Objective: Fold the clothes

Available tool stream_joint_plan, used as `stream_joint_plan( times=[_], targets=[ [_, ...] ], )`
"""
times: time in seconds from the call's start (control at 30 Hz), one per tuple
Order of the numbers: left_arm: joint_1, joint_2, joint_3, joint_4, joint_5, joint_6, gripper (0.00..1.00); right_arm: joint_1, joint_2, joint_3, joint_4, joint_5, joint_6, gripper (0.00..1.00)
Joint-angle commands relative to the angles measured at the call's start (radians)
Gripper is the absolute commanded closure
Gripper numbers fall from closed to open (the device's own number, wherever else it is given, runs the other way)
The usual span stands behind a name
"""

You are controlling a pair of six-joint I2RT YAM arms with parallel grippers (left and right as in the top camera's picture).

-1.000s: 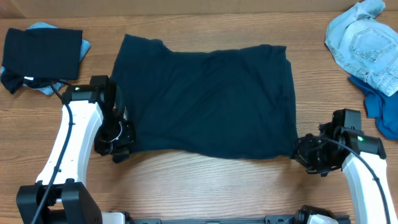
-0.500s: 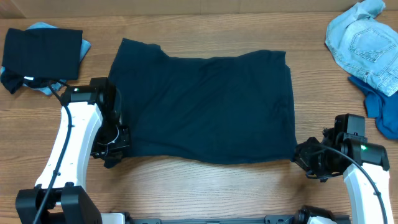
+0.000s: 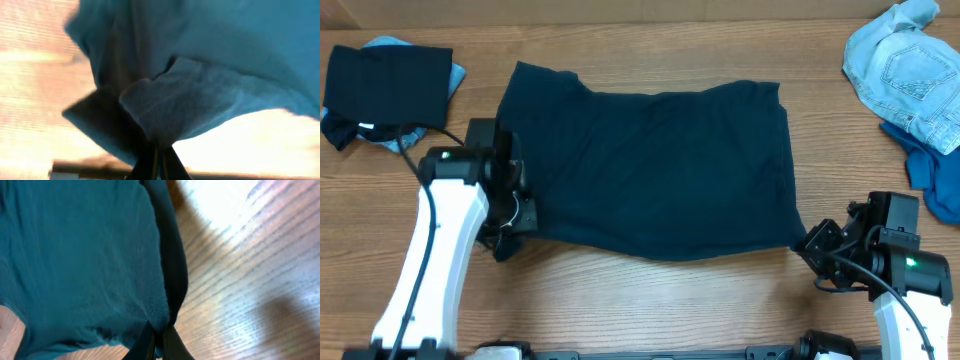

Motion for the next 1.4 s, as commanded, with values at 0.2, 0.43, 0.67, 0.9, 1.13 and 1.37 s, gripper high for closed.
stream_joint_plan(
  times=[0.2, 0.43, 0.67, 0.9, 1.13, 1.37],
  targets=[
    [-0.011, -0.11, 0.014, 0.106, 0.013, 0.023, 0.94, -0.002, 0.087, 0.0, 0.056, 0.006, -0.023, 0.96],
    [-0.011, -0.066, 0.014, 0.157, 0.012, 0.027, 0.92, -0.002, 0.207, 0.006, 0.126, -0.002, -0.076, 0.96],
    [-0.011, 0.011, 0.014, 0.193, 0.012, 0.031, 0.93, -0.002, 0.328, 0.042, 0.244, -0.012, -0.106, 0.96],
    [-0.011, 0.06, 0.014, 0.227, -0.031, 0.031, 0.92, -0.002, 0.397, 0.046, 0.456, -0.085, -0.204, 0.96],
    [-0.01, 0.085, 0.014, 0.308, -0.059, 0.031, 0.91, -0.002, 0.409, 0.046, 0.626, -0.086, -0.181, 0.96],
    [-0.01, 0.088, 0.014, 0.393, -0.062, 0.046, 0.87, -0.001, 0.41, 0.046, 0.684, -0.079, -0.143, 0.95]
  ],
)
